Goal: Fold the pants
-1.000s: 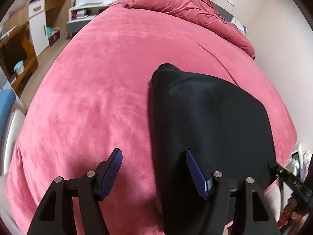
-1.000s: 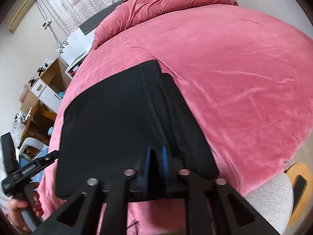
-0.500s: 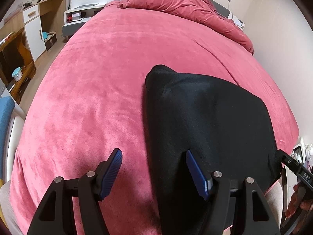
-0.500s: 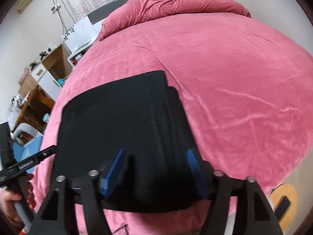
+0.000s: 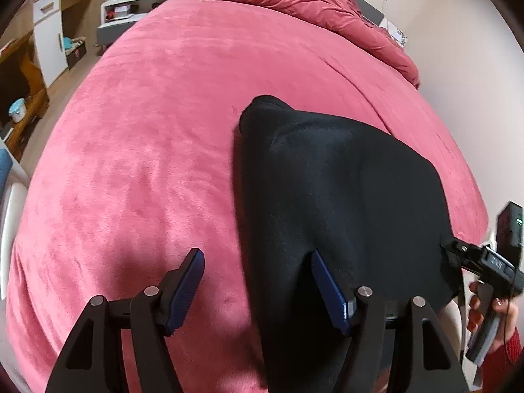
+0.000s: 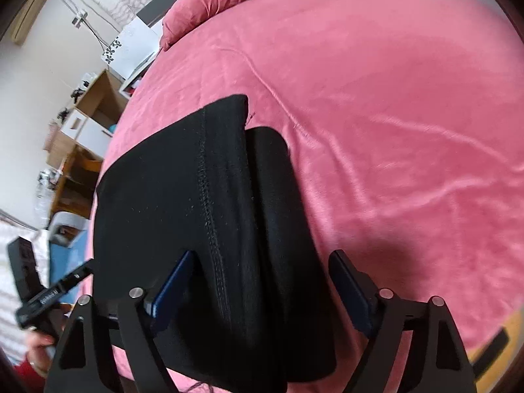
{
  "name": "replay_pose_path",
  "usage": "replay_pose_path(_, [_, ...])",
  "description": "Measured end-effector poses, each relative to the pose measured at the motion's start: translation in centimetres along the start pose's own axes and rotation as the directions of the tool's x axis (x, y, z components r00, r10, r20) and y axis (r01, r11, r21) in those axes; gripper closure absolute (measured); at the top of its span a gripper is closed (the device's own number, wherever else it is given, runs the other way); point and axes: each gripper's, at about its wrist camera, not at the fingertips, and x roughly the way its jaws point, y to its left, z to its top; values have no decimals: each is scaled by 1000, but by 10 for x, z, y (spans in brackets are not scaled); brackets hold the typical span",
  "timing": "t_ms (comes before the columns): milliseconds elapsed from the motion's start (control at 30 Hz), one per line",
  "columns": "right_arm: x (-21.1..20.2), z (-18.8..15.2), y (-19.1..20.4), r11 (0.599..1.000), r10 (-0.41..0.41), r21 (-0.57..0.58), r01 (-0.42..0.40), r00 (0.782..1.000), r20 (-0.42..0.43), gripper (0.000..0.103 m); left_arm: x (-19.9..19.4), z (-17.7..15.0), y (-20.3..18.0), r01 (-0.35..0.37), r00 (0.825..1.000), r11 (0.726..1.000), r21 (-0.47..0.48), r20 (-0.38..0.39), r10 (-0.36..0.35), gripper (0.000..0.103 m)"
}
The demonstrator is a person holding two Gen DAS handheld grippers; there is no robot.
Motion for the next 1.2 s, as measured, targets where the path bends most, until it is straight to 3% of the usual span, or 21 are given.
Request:
replay_pose_path(133, [14, 10, -14, 996, 78, 55, -75, 996, -47, 13, 6, 4, 13, 106, 993, 993, -49, -55, -108, 30])
replay_pose_path(300, [26, 21, -23, 982, 175, 88, -168, 981, -81, 11, 25, 8, 31, 266, 949, 952, -153, -133, -287, 25])
replay_pose_path(567, [42, 33, -28, 955, 282, 120, -270, 955, -96, 10, 45, 16, 25, 331, 927, 940, -87, -155, -341, 19])
replay_pose_path(667, [50, 33, -24, 930, 347, 155, -332, 935, -79, 16, 51, 16, 19, 360, 915, 928, -91, -158, -370, 19])
replay_pose_path(733, [56, 32, -15, 943, 317, 137, -304, 944, -87, 20, 55, 15, 13, 346, 921, 935, -82, -163, -355, 19])
replay_pose_path(800, [58, 30, -6, 958, 278, 94, -270, 957, -87, 27, 53, 13, 7, 330, 930, 943, -50, -155, -333, 22])
replay_pose_path(967, [45, 23, 3, 961, 276, 50, -273, 959, -58, 49, 36, 9, -2, 323, 941, 946, 13, -116, -319, 53])
replay_pose_path(1067, [37, 20, 14, 967, 253, 9, -253, 967, -34, 53, 22, 10, -3, 308, 949, 949, 59, -92, -302, 65])
replay_pose_path(1200, [25, 21, 23, 966, 257, -8, -257, 966, 1, 55, 5, 17, -12, 296, 955, 948, 117, -62, -291, 70])
